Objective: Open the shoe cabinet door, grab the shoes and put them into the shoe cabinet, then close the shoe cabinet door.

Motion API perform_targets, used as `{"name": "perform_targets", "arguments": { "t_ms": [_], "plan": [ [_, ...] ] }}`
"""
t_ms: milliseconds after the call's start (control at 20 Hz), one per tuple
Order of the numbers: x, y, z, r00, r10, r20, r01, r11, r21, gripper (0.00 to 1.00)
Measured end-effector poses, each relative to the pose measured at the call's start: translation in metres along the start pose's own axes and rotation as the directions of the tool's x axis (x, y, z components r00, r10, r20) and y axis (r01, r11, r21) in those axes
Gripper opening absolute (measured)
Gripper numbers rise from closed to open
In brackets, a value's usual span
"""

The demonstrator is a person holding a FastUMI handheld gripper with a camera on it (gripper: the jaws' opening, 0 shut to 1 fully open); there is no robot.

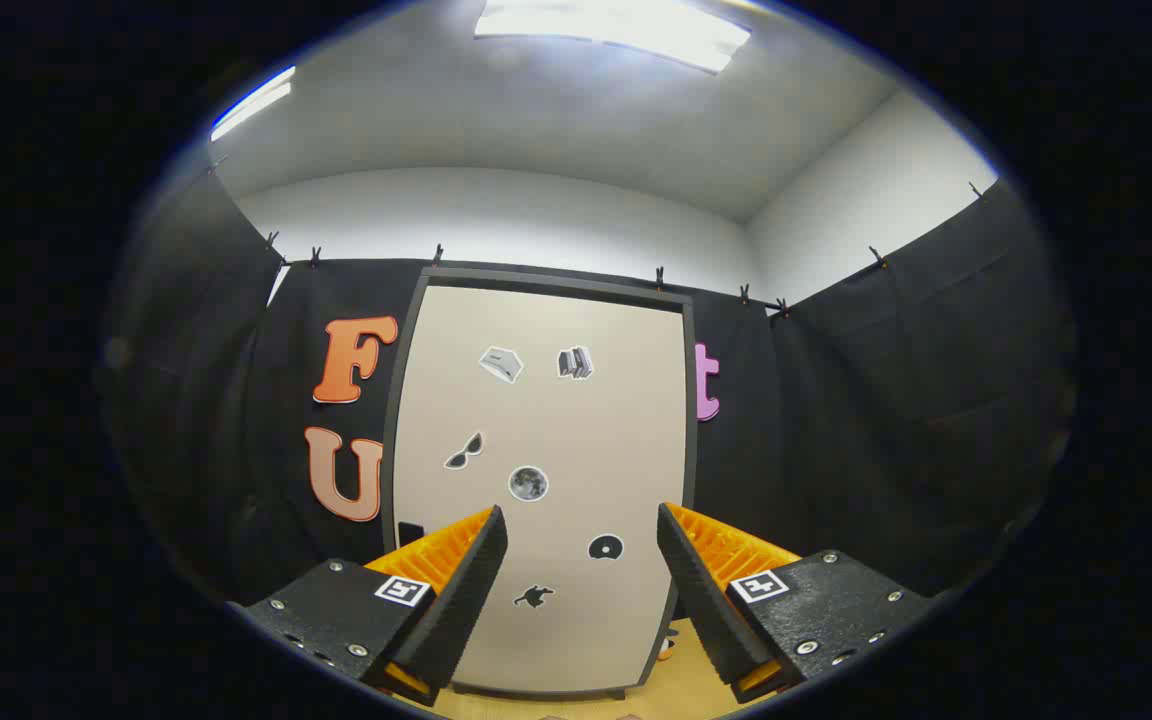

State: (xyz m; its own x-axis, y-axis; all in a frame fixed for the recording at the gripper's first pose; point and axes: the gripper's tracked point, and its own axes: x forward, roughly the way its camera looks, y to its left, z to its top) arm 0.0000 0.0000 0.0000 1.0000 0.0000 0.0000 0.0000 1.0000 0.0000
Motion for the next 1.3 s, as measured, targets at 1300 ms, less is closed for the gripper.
{"name": "perform_targets", "arguments": {
  "t_ms": [1300],
  "plan": [
    [0.072,0.151,-0.131,0.927,0.261,-0.270,-0.225,0.962,0.157,0.92]
  ]
}}
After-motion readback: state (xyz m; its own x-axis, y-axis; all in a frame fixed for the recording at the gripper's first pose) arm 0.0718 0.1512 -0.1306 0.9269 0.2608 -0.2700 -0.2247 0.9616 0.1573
